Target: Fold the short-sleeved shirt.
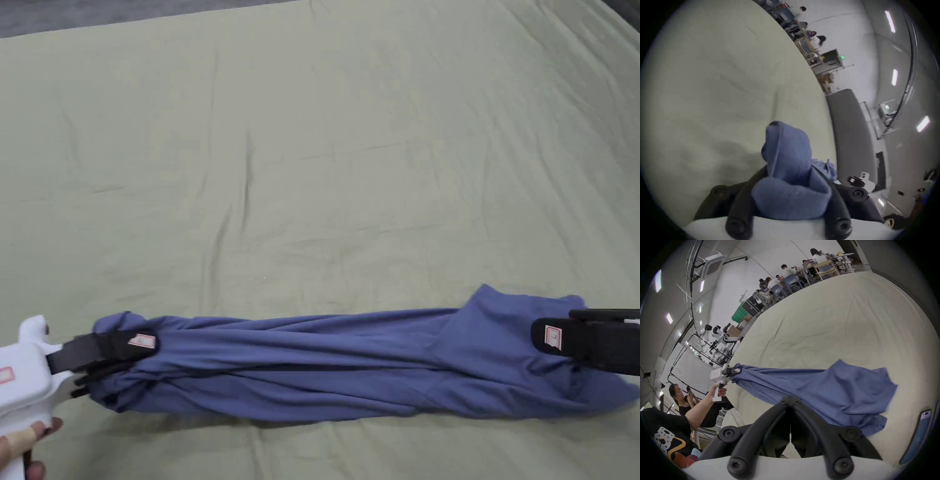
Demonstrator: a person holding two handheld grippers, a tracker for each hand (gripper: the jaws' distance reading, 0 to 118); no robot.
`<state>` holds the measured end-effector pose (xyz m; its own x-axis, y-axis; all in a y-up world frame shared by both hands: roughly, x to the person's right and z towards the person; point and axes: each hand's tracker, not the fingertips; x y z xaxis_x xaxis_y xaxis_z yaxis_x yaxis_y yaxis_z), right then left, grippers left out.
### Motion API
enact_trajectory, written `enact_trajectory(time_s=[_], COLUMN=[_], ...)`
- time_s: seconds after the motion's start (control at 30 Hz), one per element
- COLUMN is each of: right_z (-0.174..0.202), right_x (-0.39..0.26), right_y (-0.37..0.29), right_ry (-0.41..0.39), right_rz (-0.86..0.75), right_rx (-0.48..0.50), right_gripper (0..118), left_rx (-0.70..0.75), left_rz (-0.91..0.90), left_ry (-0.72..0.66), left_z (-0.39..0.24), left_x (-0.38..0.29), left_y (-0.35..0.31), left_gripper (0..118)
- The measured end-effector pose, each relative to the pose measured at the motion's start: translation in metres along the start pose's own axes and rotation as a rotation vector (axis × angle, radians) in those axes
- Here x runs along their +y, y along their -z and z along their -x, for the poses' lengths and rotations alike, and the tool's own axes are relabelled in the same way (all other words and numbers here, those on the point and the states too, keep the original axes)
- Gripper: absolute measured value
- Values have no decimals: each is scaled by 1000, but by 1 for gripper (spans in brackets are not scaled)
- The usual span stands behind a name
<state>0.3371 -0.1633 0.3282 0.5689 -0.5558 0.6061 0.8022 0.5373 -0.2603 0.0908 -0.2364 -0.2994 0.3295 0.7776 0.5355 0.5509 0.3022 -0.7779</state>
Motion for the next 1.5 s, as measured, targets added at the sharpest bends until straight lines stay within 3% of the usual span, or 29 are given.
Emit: enact_trajectory(time_s=[0.07, 0.13, 0.3, 0.47, 0.63, 0.67, 0.7, 0.73, 0.77, 0.8, 0.87, 1.03, 1.1, 1.13, 1.17, 1.2, 1.23, 1.3, 1.33, 1.43, 1.5], right_z=[4, 10, 17, 21, 33, 35, 37, 39, 40, 40, 37, 31, 29, 28, 27, 28, 29, 35, 38, 44, 44], right_x=[2, 3, 1, 1, 2, 2, 1, 0, -1, -2, -4, -5, -5, -4, -5, -5, -5, -7, -9, -13, -13], right_y=[1, 2, 8, 14, 13, 13, 14, 15, 17, 19, 23, 26, 22, 21, 20, 20, 21, 27, 31, 37, 37], right_ry=[-6, -20, -34, -13, -88, -93, -100, -111, -115, -118, -103, -73, -70, -65, -62, -69, -94, -136, -152, -128, -98], right_rz=[-10, -16, -9, -9, -10, -1, 4, 12, 22, 28, 36, 33, 25, 21, 16, 13, 12, 6, 7, -6, -10], right_rx=[22, 29, 30, 41, -170, -189, -207, -228, -228, -227, -190, -144, -134, -133, -137, -159, -203, -308, -347, -353, -327], right_gripper=[2, 2, 2, 2, 2, 2, 2, 2, 2, 2, 2, 2, 2, 2, 2, 2, 2, 2, 2, 2, 2], left_rx=[151, 206, 345, 189, 374, 378, 396, 432, 415, 322, 167, 49, 141, 276, 434, 492, 522, 523, 434, 422, 522], left_rz=[-41, -69, -75, 37, 154, 166, 175, 183, 178, 152, 184, 122, 30, -21, -22, -15, 25, 95, 154, 211, 197], left_ry=[-44, -91, 116, 244, 385, 382, 382, 400, 421, 437, 420, 347, 363, 364, 392, 448, 515, 534, 520, 583, 689], left_z=[16, 14, -66, -147, -168, -165, -161, -154, -150, -147, -158, -170, -166, -169, -168, -163, -159, -158, -158, -174, -194], left_x=[22, 23, 2, -38, -76, -82, -87, -94, -101, -103, -102, -89, -83, -83, -79, -78, -79, -85, -90, -125, -146], left_y=[-20, -33, -16, 60, 161, 177, 188, 201, 207, 203, 197, 135, 107, 100, 98, 105, 117, 141, 154, 199, 224], left_gripper=[13, 13, 13, 13, 13, 17, 32, 32, 39, 55, 114, 118, 118, 115, 78, 15, 0, 0, 0, 0, 0])
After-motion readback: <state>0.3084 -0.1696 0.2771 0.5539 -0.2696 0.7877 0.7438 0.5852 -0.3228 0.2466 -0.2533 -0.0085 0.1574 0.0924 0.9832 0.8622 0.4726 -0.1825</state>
